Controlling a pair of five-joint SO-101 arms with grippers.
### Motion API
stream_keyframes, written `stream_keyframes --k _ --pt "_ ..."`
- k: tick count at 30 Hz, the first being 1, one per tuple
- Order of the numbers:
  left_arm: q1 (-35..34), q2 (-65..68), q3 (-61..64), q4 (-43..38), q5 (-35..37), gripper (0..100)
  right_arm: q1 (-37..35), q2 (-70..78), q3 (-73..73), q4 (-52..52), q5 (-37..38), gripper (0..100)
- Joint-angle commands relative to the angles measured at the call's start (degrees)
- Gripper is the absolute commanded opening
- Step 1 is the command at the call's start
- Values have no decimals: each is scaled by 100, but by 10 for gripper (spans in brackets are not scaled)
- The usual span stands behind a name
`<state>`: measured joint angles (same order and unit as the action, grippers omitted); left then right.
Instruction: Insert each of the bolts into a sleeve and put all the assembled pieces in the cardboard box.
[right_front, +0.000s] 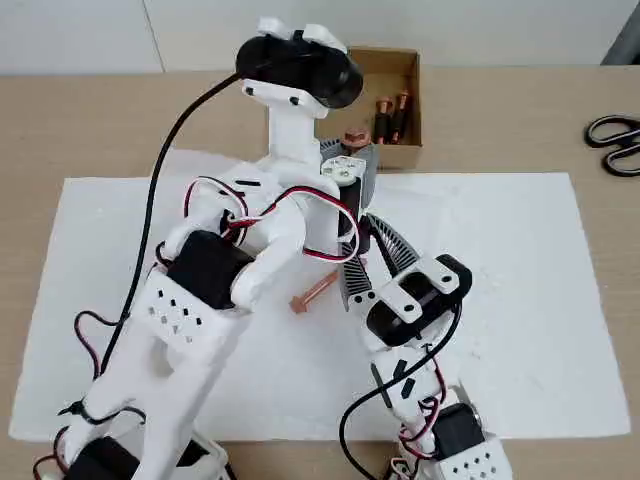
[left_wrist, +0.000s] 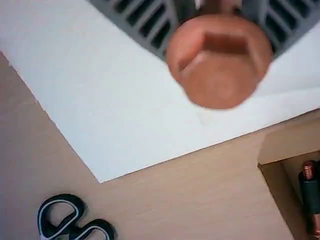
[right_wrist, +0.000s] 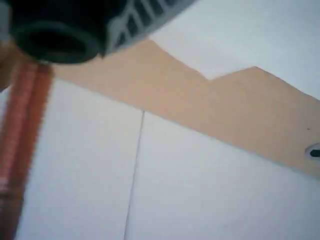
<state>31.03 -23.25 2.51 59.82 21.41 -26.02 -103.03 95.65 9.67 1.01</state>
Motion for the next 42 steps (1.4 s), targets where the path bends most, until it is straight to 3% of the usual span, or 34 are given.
stream_keyframes --k 1,12,38,42 --pt "35 -492 -13 -35 35 6 -4 -75 -35 -136 44 4" --pt "53 -765 303 237 220 6 -4 -75 -18 -136 44 4" --pt "237 -756 769 -246 193 6 -4 -75 -18 -136 44 4" --pt "176 -765 945 -360 -62 6 -4 -75 -26 -136 44 4"
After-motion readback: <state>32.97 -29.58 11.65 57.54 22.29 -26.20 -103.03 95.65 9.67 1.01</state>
